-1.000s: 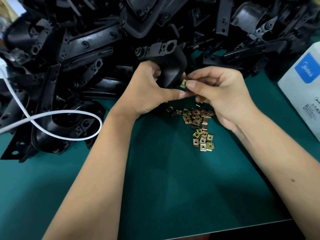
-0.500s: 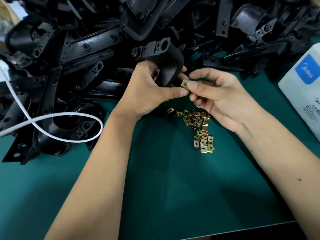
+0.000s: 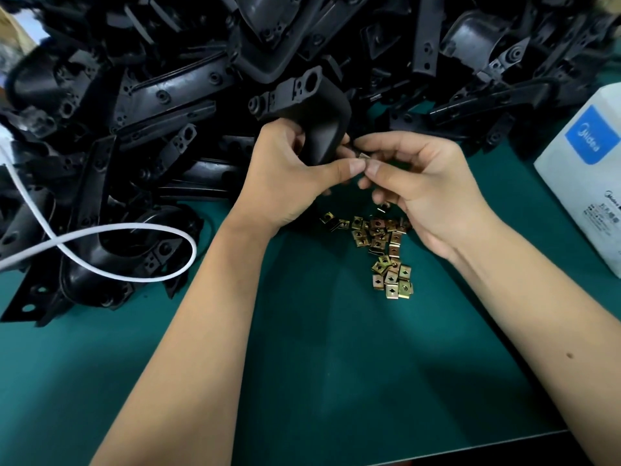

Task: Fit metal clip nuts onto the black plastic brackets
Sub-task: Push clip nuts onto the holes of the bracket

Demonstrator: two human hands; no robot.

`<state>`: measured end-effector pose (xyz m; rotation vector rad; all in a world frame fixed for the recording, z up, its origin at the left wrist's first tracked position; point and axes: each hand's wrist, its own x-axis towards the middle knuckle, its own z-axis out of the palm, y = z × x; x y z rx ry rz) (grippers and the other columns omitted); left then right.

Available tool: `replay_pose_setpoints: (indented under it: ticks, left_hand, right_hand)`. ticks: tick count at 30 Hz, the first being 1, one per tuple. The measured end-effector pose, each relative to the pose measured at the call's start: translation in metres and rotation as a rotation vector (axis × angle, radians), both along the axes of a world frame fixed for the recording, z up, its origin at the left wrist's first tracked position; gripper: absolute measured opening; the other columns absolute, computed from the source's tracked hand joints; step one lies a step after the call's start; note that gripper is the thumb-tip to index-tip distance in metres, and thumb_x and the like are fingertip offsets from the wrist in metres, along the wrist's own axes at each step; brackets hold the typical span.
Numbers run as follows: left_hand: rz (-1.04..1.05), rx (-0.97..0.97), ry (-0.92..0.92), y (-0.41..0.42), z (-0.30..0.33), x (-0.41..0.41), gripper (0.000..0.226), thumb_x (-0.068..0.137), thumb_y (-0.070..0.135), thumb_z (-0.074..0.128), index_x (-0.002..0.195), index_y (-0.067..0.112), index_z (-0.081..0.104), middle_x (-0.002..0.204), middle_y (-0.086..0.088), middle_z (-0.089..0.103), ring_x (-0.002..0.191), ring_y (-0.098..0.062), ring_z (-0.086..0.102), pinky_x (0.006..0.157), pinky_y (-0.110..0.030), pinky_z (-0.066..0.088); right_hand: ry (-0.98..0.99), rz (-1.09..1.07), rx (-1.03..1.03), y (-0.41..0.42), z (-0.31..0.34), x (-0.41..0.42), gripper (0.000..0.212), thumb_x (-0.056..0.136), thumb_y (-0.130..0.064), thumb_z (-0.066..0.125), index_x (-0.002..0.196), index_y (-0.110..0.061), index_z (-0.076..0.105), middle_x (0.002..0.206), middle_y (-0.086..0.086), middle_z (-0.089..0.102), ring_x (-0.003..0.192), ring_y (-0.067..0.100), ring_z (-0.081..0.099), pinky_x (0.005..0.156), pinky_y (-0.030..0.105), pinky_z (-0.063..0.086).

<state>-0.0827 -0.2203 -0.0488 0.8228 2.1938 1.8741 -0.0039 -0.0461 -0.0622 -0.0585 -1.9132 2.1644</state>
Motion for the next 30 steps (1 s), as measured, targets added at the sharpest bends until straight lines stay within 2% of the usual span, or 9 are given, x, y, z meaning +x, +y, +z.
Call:
replay_pose_setpoints:
  ticks: [3,9,15,20,25,27,30]
  left_hand:
    - [0.018,0.011,-0.010,-0.001,0.001,0.000,0.025,0.080,0.015,0.087,0.096,0.012,0.069,0.084,-0.003,0.078,0.078,-0.023,0.076,0.060,-0.030,0.056]
    - [-0.036,0.031,-0.046,-0.004,0.002,-0.001,0.020,0.085,0.012,0.083,0.096,0.014,0.066,0.081,-0.002,0.078,0.073,-0.022,0.077,0.057,-0.026,0.054]
    - [-0.045,0.084,-0.092,-0.008,0.003,-0.004,0.021,0.085,0.007,0.081,0.098,0.009,0.064,0.082,-0.008,0.078,0.067,-0.022,0.074,0.055,-0.025,0.053]
    - [-0.022,0.077,-0.085,-0.006,0.000,-0.005,0.020,0.085,0.004,0.080,0.096,0.009,0.064,0.083,-0.012,0.077,0.061,-0.020,0.070,0.054,-0.025,0.052]
    - [-0.028,0.039,-0.046,-0.008,0.000,-0.006,0.019,0.087,0.005,0.079,0.103,0.009,0.069,0.083,-0.006,0.076,0.060,-0.016,0.066,0.054,-0.025,0.051]
    - [-0.071,0.002,-0.040,-0.010,0.001,-0.007,0.023,0.087,0.008,0.080,0.109,0.010,0.072,0.086,-0.002,0.076,0.064,-0.015,0.066,0.054,-0.024,0.050]
    - [-0.101,-0.059,-0.020,-0.009,0.000,-0.006,0.024,0.085,0.014,0.083,0.107,0.011,0.074,0.082,0.001,0.075,0.066,-0.015,0.066,0.051,-0.024,0.048]
  right_hand:
    - [0.056,0.030,0.040,-0.002,0.001,0.001,0.027,0.093,0.009,0.065,0.106,-0.011,0.077,0.088,0.010,0.071,0.078,0.019,0.070,0.063,0.023,0.055]
    - [0.072,0.057,0.047,-0.003,0.004,0.003,0.021,0.093,0.007,0.069,0.107,-0.006,0.074,0.089,0.010,0.074,0.080,0.023,0.075,0.070,0.026,0.061]
    - [0.066,0.045,0.080,-0.004,0.009,0.004,0.018,0.087,0.005,0.075,0.104,-0.002,0.073,0.084,0.010,0.076,0.076,0.027,0.077,0.065,0.025,0.061]
    - [0.065,0.012,0.099,-0.004,0.006,0.003,0.012,0.089,0.002,0.075,0.100,-0.005,0.073,0.082,0.011,0.075,0.073,0.025,0.076,0.063,0.026,0.061]
    - [0.068,0.004,0.109,-0.006,0.002,0.001,0.010,0.093,0.001,0.072,0.101,-0.005,0.072,0.083,0.010,0.074,0.073,0.025,0.075,0.064,0.030,0.062]
    - [0.066,0.013,0.102,-0.005,0.003,0.001,0.008,0.095,0.001,0.070,0.101,-0.004,0.071,0.083,0.011,0.073,0.073,0.025,0.075,0.064,0.029,0.062]
    - [0.043,0.071,0.045,-0.002,0.006,0.002,0.007,0.096,0.001,0.067,0.101,-0.002,0.070,0.081,0.012,0.073,0.074,0.024,0.075,0.065,0.026,0.061]
